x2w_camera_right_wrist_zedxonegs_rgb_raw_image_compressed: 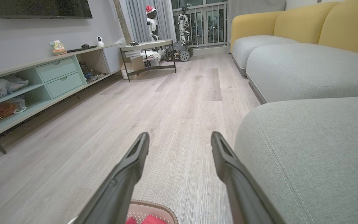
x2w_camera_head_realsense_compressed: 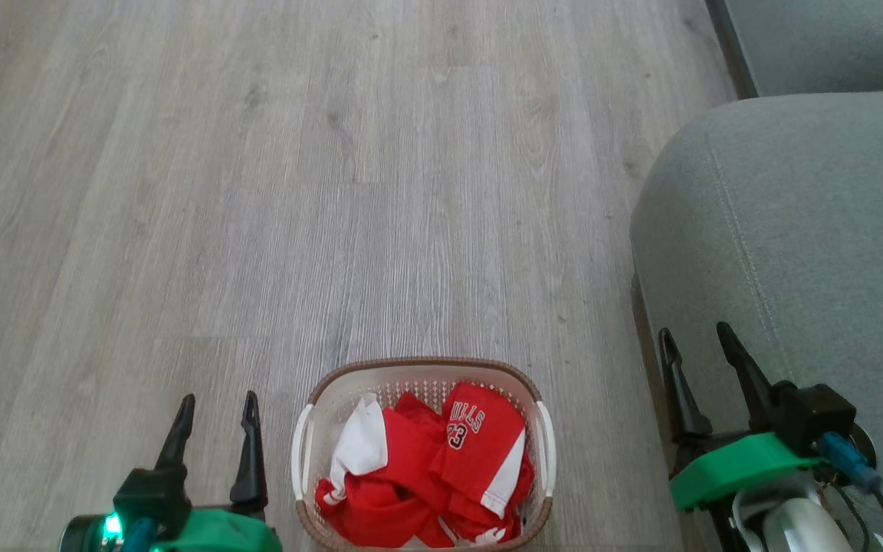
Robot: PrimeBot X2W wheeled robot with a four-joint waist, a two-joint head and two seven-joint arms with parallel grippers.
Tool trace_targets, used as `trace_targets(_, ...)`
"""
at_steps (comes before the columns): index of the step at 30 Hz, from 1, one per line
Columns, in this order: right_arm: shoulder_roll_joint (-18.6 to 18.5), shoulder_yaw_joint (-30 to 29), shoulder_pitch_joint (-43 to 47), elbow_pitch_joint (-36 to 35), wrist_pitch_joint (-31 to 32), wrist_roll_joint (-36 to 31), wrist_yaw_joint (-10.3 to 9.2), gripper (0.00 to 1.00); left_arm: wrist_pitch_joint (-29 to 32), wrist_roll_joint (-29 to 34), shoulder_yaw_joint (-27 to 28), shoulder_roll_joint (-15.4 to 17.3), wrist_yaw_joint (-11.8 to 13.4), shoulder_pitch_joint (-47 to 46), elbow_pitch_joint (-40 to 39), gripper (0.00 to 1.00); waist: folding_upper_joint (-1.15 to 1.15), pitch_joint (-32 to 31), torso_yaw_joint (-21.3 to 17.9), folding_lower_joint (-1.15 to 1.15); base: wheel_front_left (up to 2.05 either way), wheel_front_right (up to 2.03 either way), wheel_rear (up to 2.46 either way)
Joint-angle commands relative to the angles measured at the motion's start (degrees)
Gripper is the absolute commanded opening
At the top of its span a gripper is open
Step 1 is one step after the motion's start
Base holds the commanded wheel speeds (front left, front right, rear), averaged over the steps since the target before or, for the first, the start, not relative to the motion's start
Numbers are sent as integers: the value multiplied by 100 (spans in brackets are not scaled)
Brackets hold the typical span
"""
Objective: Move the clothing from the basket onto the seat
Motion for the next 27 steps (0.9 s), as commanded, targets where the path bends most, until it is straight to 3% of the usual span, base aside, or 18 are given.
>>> trace_targets(1,-56,107,-243,-198,-69,-35,-1,100,-73,-48,141,9,-2,-207,-162,100,0,70,15,0,0,0,0)
trace_targets(10,-56,-122,-452,-381,-69,-150,-1,100,-73,-120,-292,8,-170,-909,66,100,0,946,51,0,0,0,0)
trace_targets(20,-56,-472,-1232,-834,-69,-374,-1,100,-73,-175,-1249,8,-310,-2311,1202,100,0,2548,-20,0,0,0,0)
trace_targets(27,-56,-641,-1826,-1088,-69,-504,-1,100,-73,-924,-2150,8,-335,-3383,2273,100,0,3545,-117,0,0,0,0)
